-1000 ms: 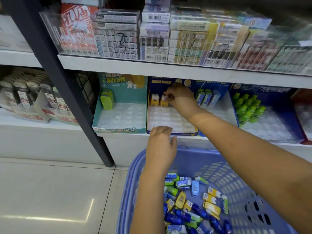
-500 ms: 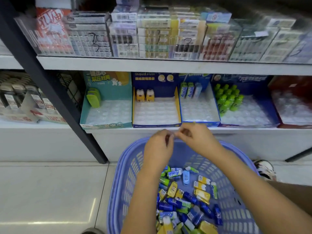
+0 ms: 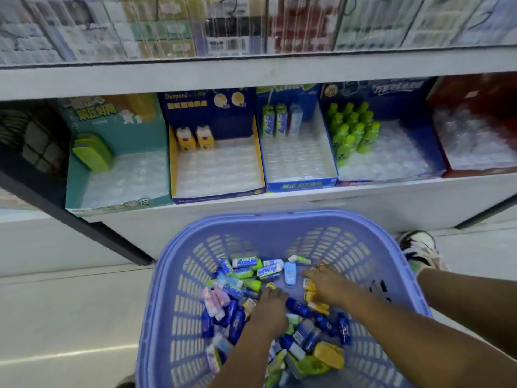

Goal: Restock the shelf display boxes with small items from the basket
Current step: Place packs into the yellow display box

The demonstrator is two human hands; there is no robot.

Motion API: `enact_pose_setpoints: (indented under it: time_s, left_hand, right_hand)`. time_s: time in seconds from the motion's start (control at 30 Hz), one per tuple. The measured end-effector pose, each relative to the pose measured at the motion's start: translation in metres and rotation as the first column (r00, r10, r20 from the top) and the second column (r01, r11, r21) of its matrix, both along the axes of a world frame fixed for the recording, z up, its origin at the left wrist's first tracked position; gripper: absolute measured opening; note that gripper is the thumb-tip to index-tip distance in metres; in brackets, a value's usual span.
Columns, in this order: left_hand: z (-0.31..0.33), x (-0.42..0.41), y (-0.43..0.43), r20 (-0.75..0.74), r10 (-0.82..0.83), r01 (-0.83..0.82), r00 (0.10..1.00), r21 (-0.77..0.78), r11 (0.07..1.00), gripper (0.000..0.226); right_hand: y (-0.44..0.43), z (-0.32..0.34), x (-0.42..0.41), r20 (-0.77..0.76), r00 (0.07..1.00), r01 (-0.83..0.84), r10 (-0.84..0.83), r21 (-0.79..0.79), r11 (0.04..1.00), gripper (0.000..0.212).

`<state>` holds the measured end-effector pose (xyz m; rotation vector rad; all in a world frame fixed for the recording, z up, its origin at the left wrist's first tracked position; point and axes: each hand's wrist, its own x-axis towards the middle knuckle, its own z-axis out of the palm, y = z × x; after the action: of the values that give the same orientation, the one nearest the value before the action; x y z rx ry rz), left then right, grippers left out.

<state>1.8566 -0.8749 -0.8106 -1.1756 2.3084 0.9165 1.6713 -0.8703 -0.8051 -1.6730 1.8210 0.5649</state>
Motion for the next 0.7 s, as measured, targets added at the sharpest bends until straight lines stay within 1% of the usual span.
enact_pose_setpoints:
  time_s: [0.03,0.13,0.17,0.27,0.3,0.33,0.4,0.43,0.47,0.53,0.57,0.6,0.67,0.7]
  left_hand:
    - [-0.003,-0.001,0.001,0.001,0.006,-0.006,1.0,-0.016,1.0,0.056]
    - [-0.009,-0.004,0.001,-0.014,0.043,-0.044,0.999,-0.073,0.996,0.049]
    - [-0.011,-0.005,-0.001,-0.017,0.051,-0.052,0.999,-0.084,0.995,0.047]
    - [-0.018,-0.008,-0.003,-0.026,0.092,-0.093,0.995,-0.074,0.993,0.042]
    - [-0.019,-0.008,-0.003,-0.03,0.102,-0.104,0.994,-0.071,0.992,0.042]
    - [-0.021,-0.009,-0.003,-0.036,0.11,-0.112,0.993,-0.066,0.992,0.041]
    - [-0.022,-0.009,-0.004,-0.054,0.146,-0.148,0.988,-0.042,0.988,0.041]
    - [-0.021,-0.01,-0.005,-0.07,0.183,-0.184,0.981,-0.016,0.983,0.041]
    - [-0.018,-0.011,-0.007,-0.1,0.235,-0.234,0.967,0.02,0.972,0.042]
    - [-0.008,-0.015,-0.014,-0.189,0.364,-0.345,0.912,0.123,0.93,0.046]
    - [-0.001,-0.016,-0.019,-0.23,0.428,-0.39,0.874,0.195,0.9,0.05]
    - [0.007,-0.017,-0.023,-0.272,0.498,-0.426,0.823,0.284,0.859,0.054]
    - [0.027,-0.017,-0.032,-0.339,0.66,-0.459,0.671,0.509,0.728,0.054]
    - [0.037,-0.015,-0.036,-0.347,0.728,-0.458,0.592,0.597,0.658,0.051]
  right_hand:
    - [-0.002,-0.003,0.0,0.002,1.0,0.0,0.0,-0.001,1.0,0.057]
    - [-0.009,-0.008,-0.003,0.023,0.999,-0.038,0.036,0.081,0.996,0.057]
    - [-0.01,-0.01,-0.006,0.048,0.999,-0.028,0.022,0.111,0.993,0.057]
    - [-0.013,-0.013,-0.009,0.091,0.994,0.04,-0.058,0.181,0.983,0.066]
    - [-0.016,-0.015,-0.008,0.095,0.994,0.036,-0.053,0.179,0.983,0.061]
    - [-0.018,-0.015,-0.006,0.083,0.995,0.034,-0.052,0.21,0.977,0.056]
    - [-0.019,-0.014,-0.001,0.03,0.998,0.043,-0.056,0.337,0.94,0.05]
    - [-0.019,-0.013,0.001,0.026,0.997,0.053,-0.066,0.353,0.934,0.047]
    - [-0.02,-0.01,0.001,0.049,0.996,0.061,-0.08,0.312,0.948,0.042]
    - [-0.022,0.0,0.001,0.145,0.982,0.095,-0.118,0.158,0.983,0.028]
    - [-0.023,0.009,0.001,0.217,0.962,0.147,-0.166,0.104,0.984,0.024]
    - [-0.025,0.019,0.003,0.314,0.919,0.224,-0.238,0.079,0.971,0.023]
    - [-0.029,0.042,0.01,0.527,0.758,0.388,-0.384,0.109,0.915,0.023]
    - [-0.03,0.054,0.013,0.601,0.669,0.447,-0.437,0.144,0.883,0.021]
